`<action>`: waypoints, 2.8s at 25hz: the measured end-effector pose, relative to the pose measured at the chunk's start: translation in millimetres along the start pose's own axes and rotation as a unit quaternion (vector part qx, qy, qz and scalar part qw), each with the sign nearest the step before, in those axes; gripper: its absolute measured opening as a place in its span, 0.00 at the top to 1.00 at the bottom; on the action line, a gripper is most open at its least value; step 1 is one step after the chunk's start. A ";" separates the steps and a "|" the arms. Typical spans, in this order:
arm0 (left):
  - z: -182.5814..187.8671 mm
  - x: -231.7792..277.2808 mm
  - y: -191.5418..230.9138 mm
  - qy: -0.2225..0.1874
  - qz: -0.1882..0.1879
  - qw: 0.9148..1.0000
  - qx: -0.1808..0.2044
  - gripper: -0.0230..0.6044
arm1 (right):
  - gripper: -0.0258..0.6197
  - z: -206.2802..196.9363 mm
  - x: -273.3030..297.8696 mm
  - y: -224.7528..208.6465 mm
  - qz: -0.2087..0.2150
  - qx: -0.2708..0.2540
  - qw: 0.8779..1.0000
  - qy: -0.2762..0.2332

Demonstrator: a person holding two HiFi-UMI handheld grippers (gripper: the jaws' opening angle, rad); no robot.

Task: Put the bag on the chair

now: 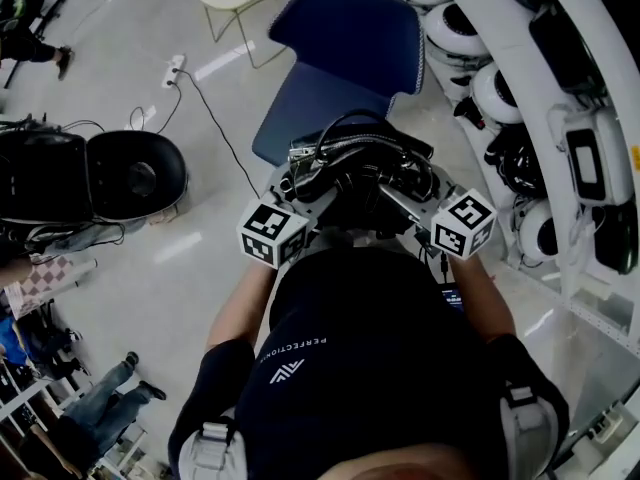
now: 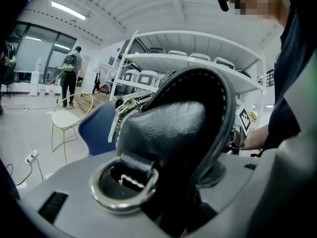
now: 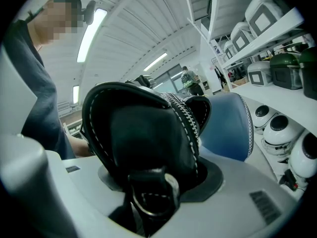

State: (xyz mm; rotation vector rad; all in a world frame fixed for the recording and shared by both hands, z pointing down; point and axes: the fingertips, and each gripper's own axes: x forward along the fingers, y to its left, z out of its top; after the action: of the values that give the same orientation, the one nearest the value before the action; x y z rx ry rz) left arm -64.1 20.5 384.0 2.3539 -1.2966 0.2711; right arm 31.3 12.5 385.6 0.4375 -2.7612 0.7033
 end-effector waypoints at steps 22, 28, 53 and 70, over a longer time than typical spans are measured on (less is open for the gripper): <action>12.2 44.7 107.2 0.038 -0.044 0.998 -0.003 0.52 | 0.58 20.6 90.6 -56.3 -0.041 0.047 0.998 -0.008; 9.3 76.6 121.2 0.047 -0.033 0.998 -0.016 0.52 | 0.58 19.5 97.5 -91.6 -0.040 0.063 0.997 -0.004; -42.1 174.3 192.5 0.107 -0.045 0.993 -0.019 0.52 | 0.58 -25.8 151.2 -196.2 -0.067 0.108 0.992 0.010; -83.2 219.3 211.2 0.149 -0.061 0.987 -0.026 0.51 | 0.56 -64.6 163.8 -239.6 -0.097 0.136 0.986 0.016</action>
State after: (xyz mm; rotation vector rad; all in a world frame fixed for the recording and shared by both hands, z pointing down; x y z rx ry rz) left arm -119.5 -204.6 598.2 2.2342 -1.0036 0.5216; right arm -25.0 -192.6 593.3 0.7337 -2.5545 1.0292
